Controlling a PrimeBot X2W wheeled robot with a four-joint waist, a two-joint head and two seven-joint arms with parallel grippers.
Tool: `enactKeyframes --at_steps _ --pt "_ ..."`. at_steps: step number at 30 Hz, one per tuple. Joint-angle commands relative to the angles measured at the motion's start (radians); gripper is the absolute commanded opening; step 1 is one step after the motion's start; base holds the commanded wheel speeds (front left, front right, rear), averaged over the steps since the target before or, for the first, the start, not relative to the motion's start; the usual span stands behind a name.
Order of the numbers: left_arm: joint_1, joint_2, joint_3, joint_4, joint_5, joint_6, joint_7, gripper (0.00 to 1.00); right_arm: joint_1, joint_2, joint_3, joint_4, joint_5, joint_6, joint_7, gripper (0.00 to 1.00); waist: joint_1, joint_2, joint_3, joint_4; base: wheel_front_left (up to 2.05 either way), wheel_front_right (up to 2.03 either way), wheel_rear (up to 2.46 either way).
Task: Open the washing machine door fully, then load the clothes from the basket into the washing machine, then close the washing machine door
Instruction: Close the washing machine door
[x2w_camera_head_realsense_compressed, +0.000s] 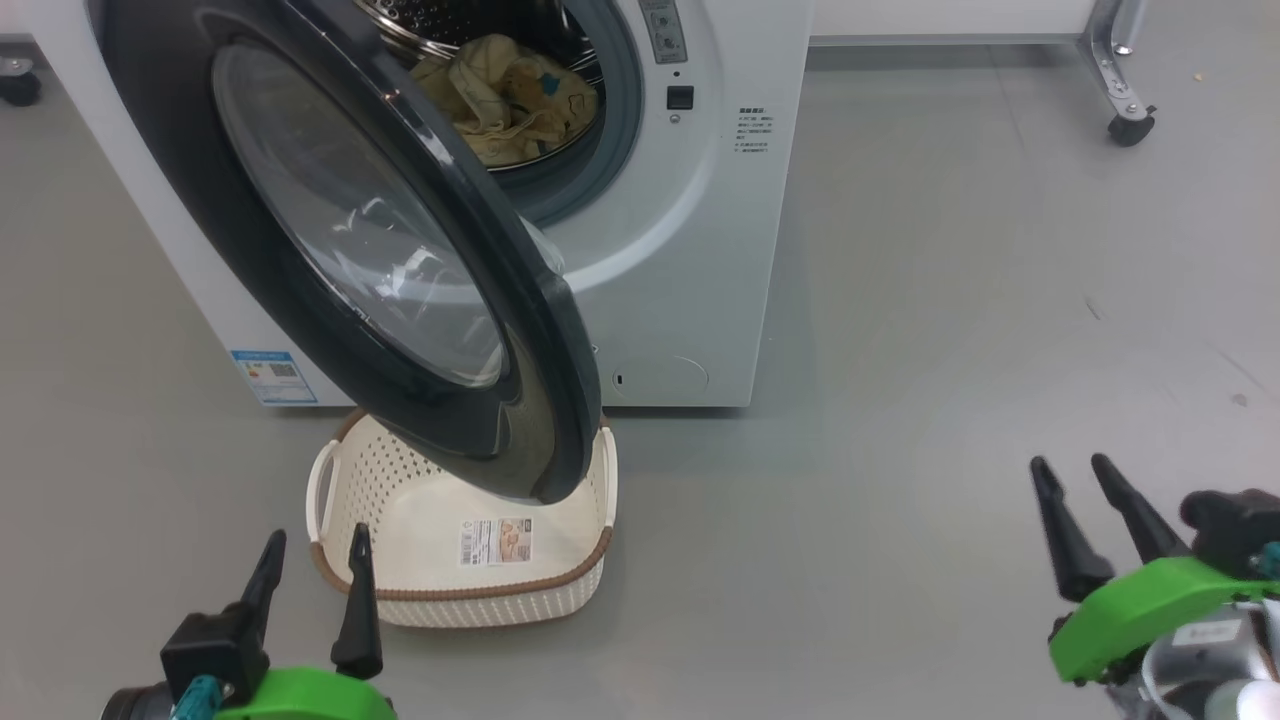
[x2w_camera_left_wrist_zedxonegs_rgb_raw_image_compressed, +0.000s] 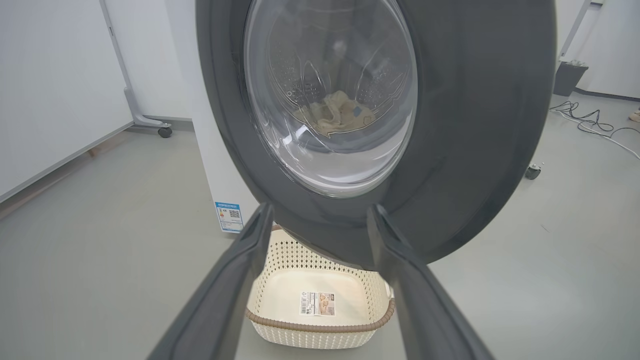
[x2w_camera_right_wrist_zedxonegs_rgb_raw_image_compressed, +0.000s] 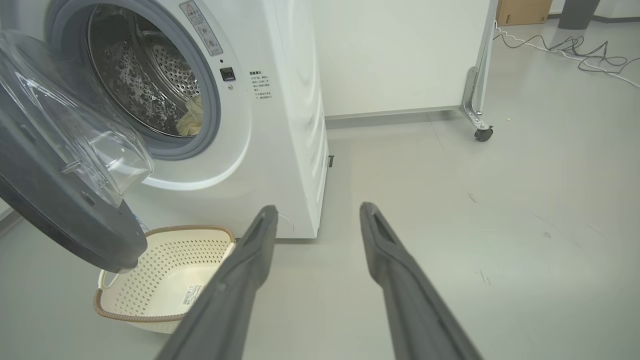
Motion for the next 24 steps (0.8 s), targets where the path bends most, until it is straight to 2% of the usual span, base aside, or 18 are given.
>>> enactKeyframes --at_steps 1,5,9,16,19,24 --pt "-0.042 0.021 0.034 -0.034 0.006 0.005 0.001 1.0 -0.066 -0.022 0.003 -0.055 -0.004 0.0 -0.011 0.0 0.0 -0.0001 0.003 0.008 0.0 0.0 0.0" --pt "-0.07 0.014 0.017 -0.02 0.01 -0.002 -0.004 1.0 -0.137 -0.066 -0.019 -0.13 -0.016 0.0 -0.008 0.0 0.0 -0.0001 0.015 0.045 0.0 0.0 0.0" --pt "-0.103 0.001 -0.005 0.005 0.011 -0.015 -0.015 1.0 -0.219 -0.108 0.031 -0.19 -0.013 0.0 0.017 0.0 0.0 -0.0001 0.024 0.098 0.0 0.0 0.0" --pt "-0.153 -0.032 -0.038 0.052 0.005 -0.031 -0.035 1.0 -0.383 -0.139 0.227 -0.204 0.026 0.0 0.035 0.0 0.0 -0.0001 0.034 0.209 0.0 0.0 0.0" --pt "-0.166 -0.039 -0.048 0.064 0.005 -0.036 -0.039 1.0 -0.436 -0.139 0.285 -0.19 0.04 0.0 0.034 0.0 0.0 -0.0001 0.034 0.241 0.0 0.0 0.0" --pt "-0.193 -0.046 -0.073 0.093 0.009 -0.053 -0.042 1.0 -0.576 -0.139 0.439 -0.122 0.097 0.0 0.048 0.0 0.0 -0.0001 0.028 0.311 0.0 0.0 0.0"
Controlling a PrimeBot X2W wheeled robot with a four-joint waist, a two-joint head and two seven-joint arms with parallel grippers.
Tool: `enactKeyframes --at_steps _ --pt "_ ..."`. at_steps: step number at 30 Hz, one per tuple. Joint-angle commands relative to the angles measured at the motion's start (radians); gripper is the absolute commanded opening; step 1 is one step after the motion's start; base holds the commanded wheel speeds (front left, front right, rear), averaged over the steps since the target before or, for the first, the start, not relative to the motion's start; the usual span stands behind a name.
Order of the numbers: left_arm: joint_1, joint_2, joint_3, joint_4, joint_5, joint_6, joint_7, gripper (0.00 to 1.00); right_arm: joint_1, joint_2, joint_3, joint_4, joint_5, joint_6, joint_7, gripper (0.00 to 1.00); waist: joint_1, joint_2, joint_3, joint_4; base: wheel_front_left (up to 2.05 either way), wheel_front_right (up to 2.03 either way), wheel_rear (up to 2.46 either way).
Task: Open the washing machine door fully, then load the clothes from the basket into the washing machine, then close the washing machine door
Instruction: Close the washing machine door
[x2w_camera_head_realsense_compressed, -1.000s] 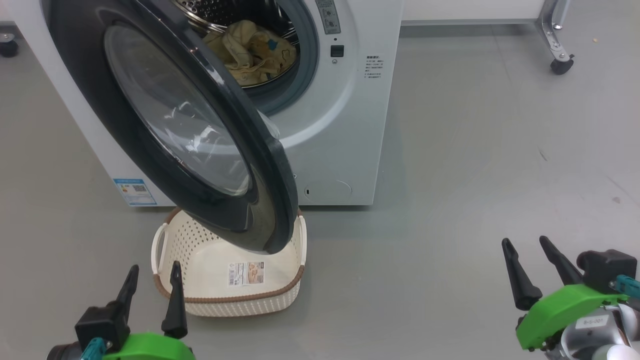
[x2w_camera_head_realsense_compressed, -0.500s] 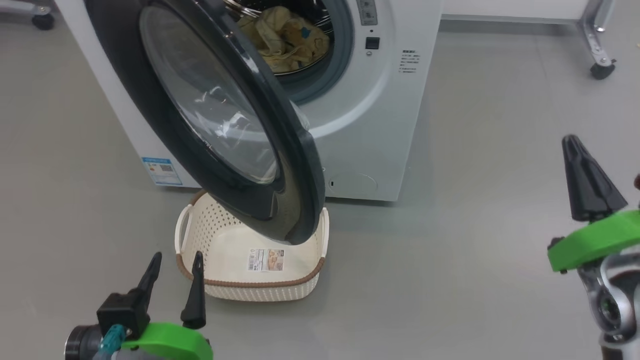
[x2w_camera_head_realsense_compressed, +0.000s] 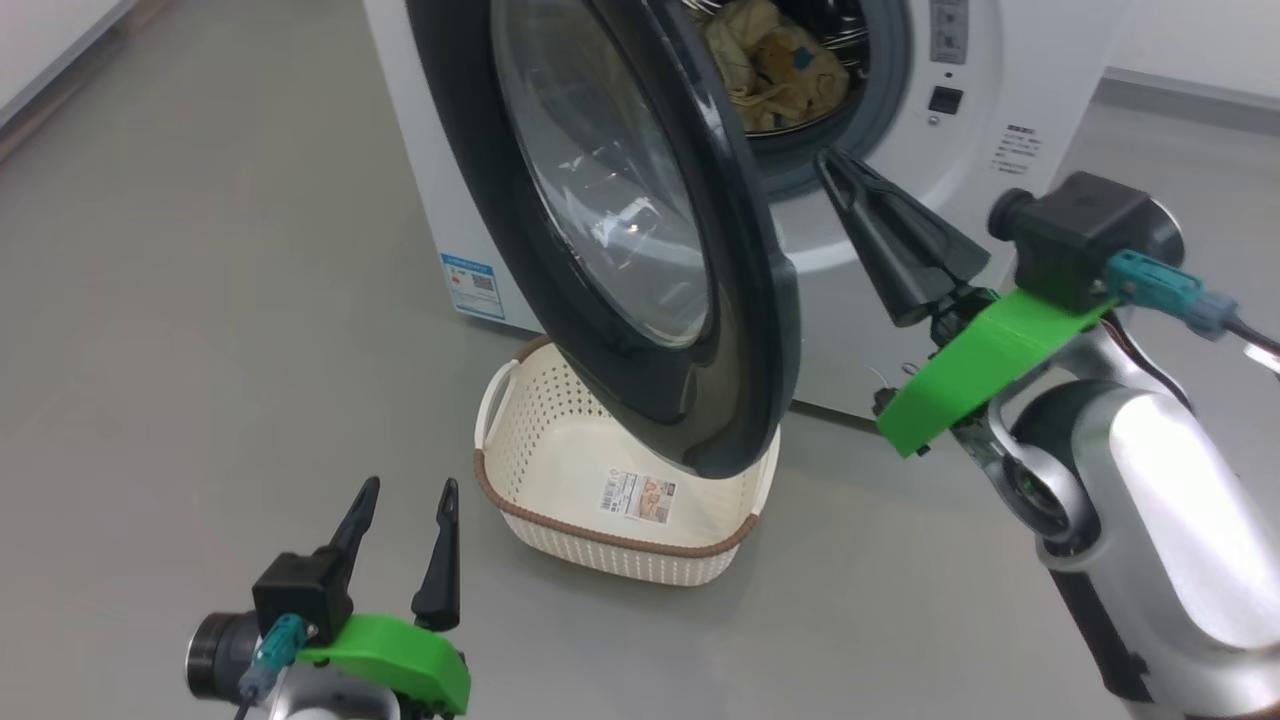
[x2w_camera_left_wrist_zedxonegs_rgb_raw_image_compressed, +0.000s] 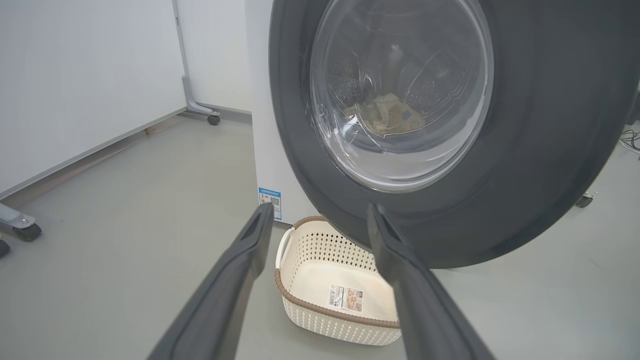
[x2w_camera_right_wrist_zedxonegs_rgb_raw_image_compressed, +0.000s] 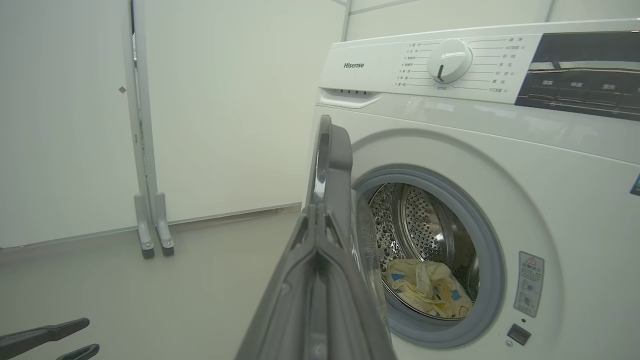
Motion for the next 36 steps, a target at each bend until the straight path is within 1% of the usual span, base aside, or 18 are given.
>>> enactKeyframes --at_steps 1,6,11,15,26,36 --pt "-0.057 0.003 0.03 -0.024 0.007 -0.004 -0.014 1.0 -0.062 -0.011 0.034 -0.007 0.013 0.0 0.009 0.0 0.0 0.0 -0.007 0.045 0.0 0.0 0.0" --pt "-0.076 -0.004 0.02 -0.005 0.006 -0.008 -0.022 1.0 -0.155 0.001 0.128 0.101 0.085 0.0 0.045 0.0 0.0 0.0 -0.022 0.093 0.0 0.0 0.0" --pt "-0.079 -0.009 0.015 0.007 0.001 -0.006 -0.028 1.0 -0.21 0.011 0.173 0.207 0.129 0.0 0.085 0.0 0.0 0.0 -0.03 0.112 0.0 0.0 0.0" --pt "-0.076 -0.011 0.01 0.015 -0.008 -0.008 -0.025 1.0 -0.233 0.021 0.184 0.284 0.152 0.0 0.108 0.0 0.0 0.0 -0.035 0.117 0.0 0.0 0.0" --pt "-0.077 -0.018 0.001 0.03 -0.028 -0.013 -0.026 1.0 -0.295 0.033 0.189 0.455 0.176 0.0 0.144 0.0 0.0 0.0 -0.024 0.1 0.0 0.0 0.0" --pt "-0.088 -0.023 -0.007 0.046 -0.041 -0.014 -0.031 1.0 -0.344 0.028 0.175 0.54 0.189 0.0 0.132 0.0 0.0 0.0 -0.008 0.101 0.0 0.0 0.0"
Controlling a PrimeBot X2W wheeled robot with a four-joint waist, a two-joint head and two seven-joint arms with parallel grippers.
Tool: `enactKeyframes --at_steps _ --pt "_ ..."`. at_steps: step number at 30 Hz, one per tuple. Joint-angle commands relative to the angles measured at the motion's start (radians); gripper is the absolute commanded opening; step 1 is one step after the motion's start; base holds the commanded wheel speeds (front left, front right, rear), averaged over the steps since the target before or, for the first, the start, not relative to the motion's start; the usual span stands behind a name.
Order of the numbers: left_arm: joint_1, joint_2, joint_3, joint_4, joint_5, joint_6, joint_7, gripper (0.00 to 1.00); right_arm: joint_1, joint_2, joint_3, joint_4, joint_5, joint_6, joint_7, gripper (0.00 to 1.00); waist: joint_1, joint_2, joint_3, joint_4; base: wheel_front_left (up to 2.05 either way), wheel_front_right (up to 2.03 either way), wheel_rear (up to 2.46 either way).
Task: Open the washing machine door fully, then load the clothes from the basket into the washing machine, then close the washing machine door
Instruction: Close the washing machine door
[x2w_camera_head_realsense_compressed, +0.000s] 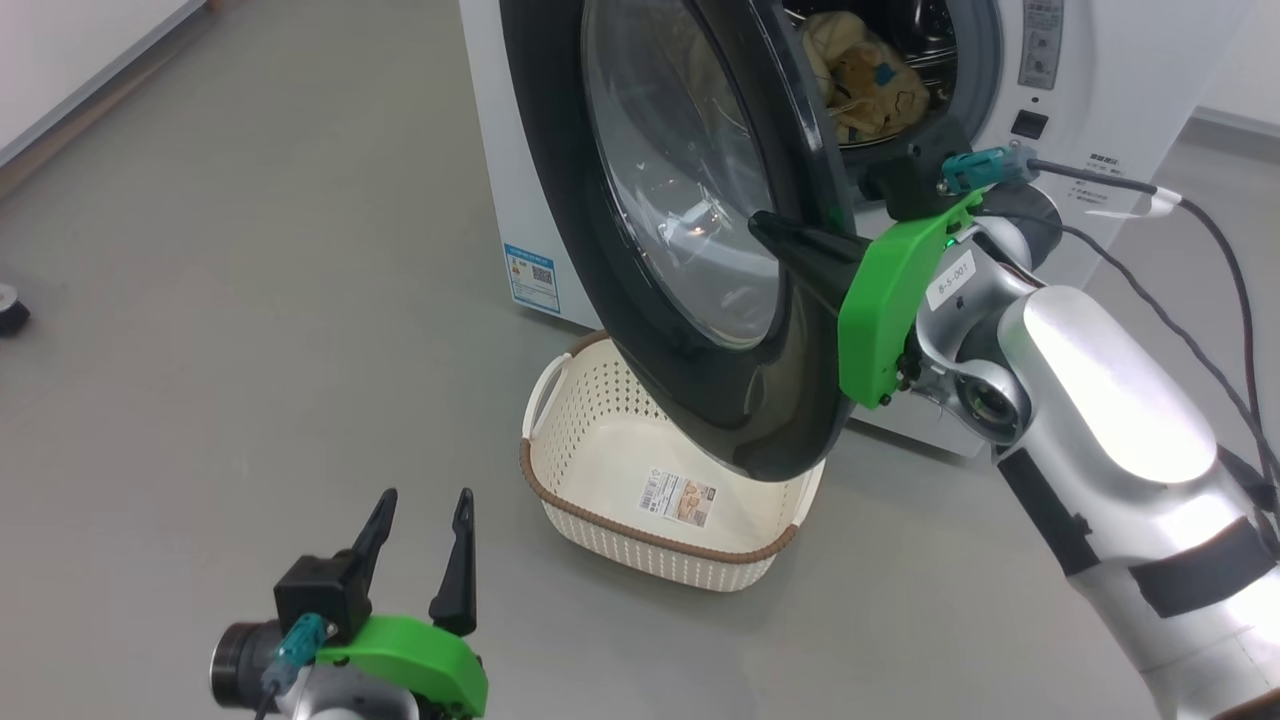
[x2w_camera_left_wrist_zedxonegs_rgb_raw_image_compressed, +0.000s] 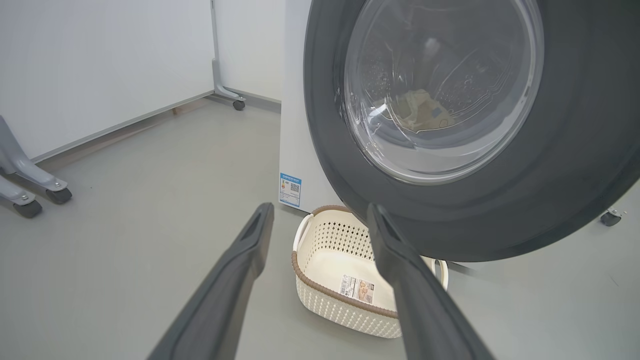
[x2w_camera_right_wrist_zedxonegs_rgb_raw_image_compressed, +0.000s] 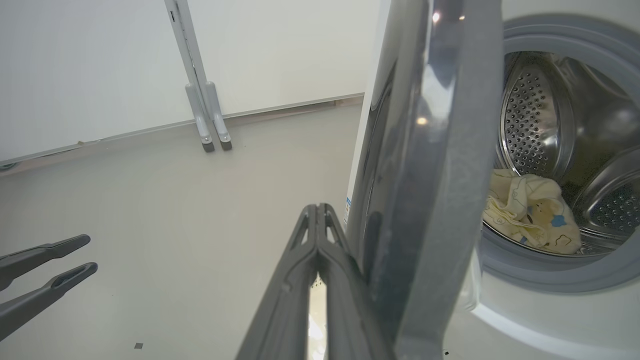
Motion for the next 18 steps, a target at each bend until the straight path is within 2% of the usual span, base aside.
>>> enactKeyframes --at_steps 1,10,18 --pt "-0.059 0.002 0.028 -0.024 -0.004 0.002 -0.015 1.0 -0.056 0.007 -0.014 -0.015 0.007 0.0 -0.006 0.0 0.0 -0.0001 0.004 -0.001 0.0 0.0 0.0" --pt "-0.066 -0.012 0.02 -0.009 -0.014 0.005 -0.035 1.0 -0.094 -0.027 -0.057 0.028 -0.008 0.0 0.007 0.0 0.0 -0.0001 0.023 0.007 0.0 0.0 0.0" --pt "-0.073 -0.029 0.003 0.011 -0.026 0.002 -0.056 1.0 -0.152 -0.082 -0.158 0.087 -0.048 0.0 0.019 0.0 0.0 -0.0001 0.049 0.029 0.0 0.0 0.0"
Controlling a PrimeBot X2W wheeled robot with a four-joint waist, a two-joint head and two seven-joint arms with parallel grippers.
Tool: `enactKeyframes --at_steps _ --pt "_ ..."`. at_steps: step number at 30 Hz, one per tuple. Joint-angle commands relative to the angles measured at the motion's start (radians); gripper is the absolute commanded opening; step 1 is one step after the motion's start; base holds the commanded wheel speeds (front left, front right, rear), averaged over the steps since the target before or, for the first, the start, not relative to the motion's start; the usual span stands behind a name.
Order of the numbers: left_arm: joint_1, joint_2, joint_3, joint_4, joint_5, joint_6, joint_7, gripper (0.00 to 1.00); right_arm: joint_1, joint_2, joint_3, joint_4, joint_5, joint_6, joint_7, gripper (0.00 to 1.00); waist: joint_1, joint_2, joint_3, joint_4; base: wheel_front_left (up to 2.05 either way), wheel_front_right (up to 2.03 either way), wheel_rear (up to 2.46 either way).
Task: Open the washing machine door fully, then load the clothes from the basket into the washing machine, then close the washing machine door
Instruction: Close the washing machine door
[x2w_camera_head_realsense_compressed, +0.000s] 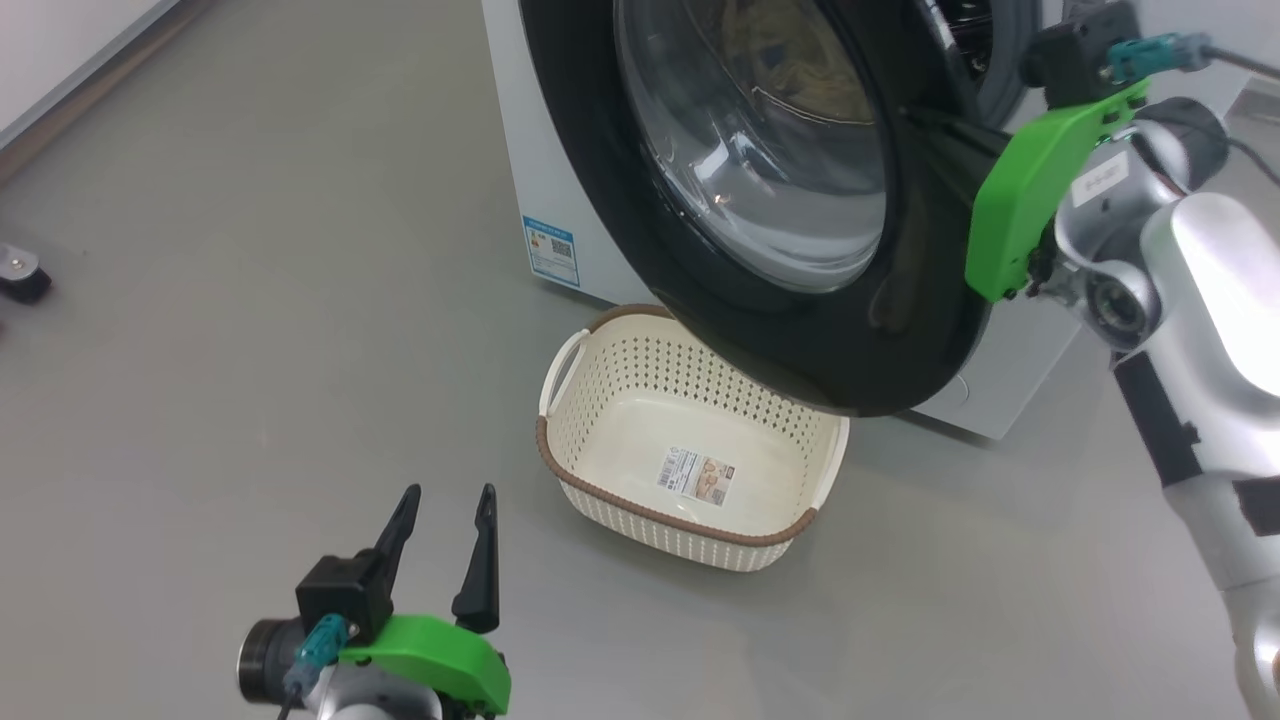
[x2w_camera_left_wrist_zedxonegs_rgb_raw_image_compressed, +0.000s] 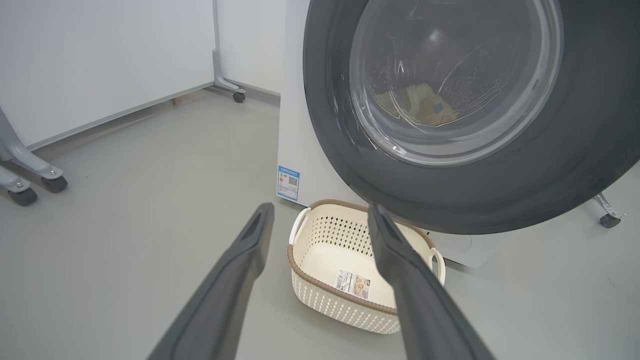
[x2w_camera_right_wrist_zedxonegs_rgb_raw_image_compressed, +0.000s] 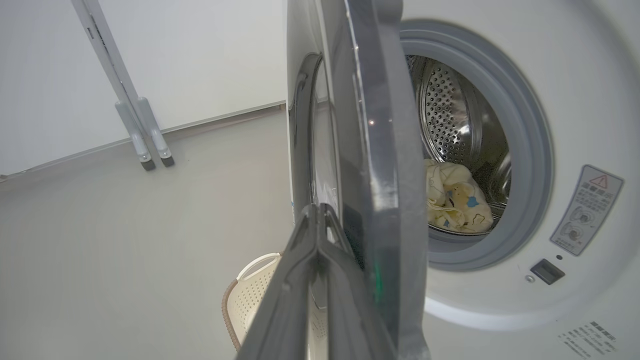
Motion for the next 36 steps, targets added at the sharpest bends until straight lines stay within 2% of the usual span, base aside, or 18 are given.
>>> enactKeyframes --at_steps 1,16,30,36 --pt "-0.054 0.0 0.028 -0.022 -0.012 0.0 -0.014 1.0 -0.061 -0.019 -0.03 -0.015 -0.015 -0.001 0.006 0.0 0.0 0.0 0.011 0.007 0.0 0.0 0.0" --pt "-0.11 -0.043 -0.021 0.016 -0.049 -0.014 -0.069 1.0 -0.209 -0.124 -0.17 0.059 -0.12 -0.001 0.026 0.0 0.0 0.0 0.151 0.094 0.0 0.0 0.0" --pt "-0.119 -0.051 -0.023 0.026 -0.058 -0.008 -0.084 1.0 -0.278 -0.156 -0.268 0.203 -0.177 -0.001 -0.097 0.0 0.0 0.0 0.171 0.131 0.0 0.0 0.0" --pt "-0.108 -0.052 -0.002 -0.005 -0.057 -0.005 -0.084 1.0 -0.355 -0.178 -0.325 0.285 -0.228 -0.001 -0.168 0.0 0.0 0.0 0.208 0.138 0.0 0.0 0.0"
